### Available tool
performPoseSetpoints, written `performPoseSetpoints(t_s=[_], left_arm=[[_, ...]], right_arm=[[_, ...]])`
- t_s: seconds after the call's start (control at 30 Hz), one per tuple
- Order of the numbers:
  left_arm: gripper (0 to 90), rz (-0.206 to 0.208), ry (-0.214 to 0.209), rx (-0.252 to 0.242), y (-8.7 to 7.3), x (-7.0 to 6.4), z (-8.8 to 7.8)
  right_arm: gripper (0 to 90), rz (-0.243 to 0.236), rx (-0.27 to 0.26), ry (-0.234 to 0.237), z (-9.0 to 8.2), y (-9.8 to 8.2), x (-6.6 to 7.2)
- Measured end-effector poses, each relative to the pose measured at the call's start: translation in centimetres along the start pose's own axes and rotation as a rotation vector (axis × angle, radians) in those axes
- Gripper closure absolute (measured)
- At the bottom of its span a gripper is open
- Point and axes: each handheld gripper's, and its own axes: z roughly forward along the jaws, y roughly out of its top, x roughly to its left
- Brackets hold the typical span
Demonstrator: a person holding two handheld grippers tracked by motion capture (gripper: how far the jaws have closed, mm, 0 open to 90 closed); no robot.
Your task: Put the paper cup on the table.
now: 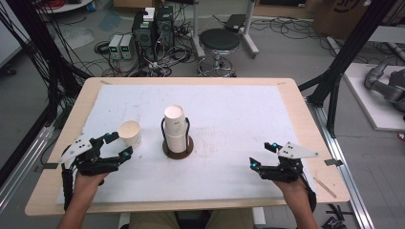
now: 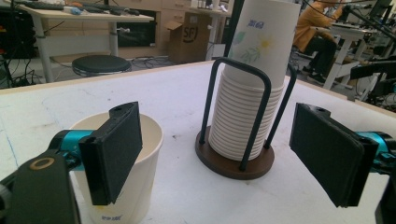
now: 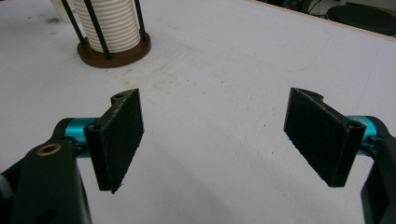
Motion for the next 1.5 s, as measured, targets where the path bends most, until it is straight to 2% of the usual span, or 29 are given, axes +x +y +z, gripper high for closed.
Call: performPoseSetpoints(t_s=[0.2, 0.37, 0.47, 0.6, 0.87, 1.5], left_arm=[[17.1, 0.013, 0.006, 0.002, 0.05, -0.21, 0.20], [17.1, 0.017, 0.010, -0.002, 0.10, -0.32, 0.15], [17.1, 0.019, 0.012, -0.009, 0.15, -0.19, 0.01], [17.3, 0.016, 0.013, -0.010, 0.18, -0.21, -0.13], [17.5, 0.039, 0.014, -0.009, 0.25, -0.49, -0.35], [17.8, 0.038, 0.025, -0.007, 0.17, -0.25, -0.62]], right_arm=[[20.3, 0.012, 0.001, 0.000, -0.08, -0.06, -0.03], [20.3, 0.001, -0.007, -0.006, -0.32, -0.06, 0.01], [20.3, 0.015, -0.019, -0.004, -0.52, 0.08, 0.04], [20.3, 0.002, -0.020, -0.011, -0.62, 0.15, 0.12], [20.3, 0.002, -0.014, -0.012, -0.79, 0.27, 0.56], [20.3, -0.006, -0.016, -0.009, -0.68, 0.36, 0.63]])
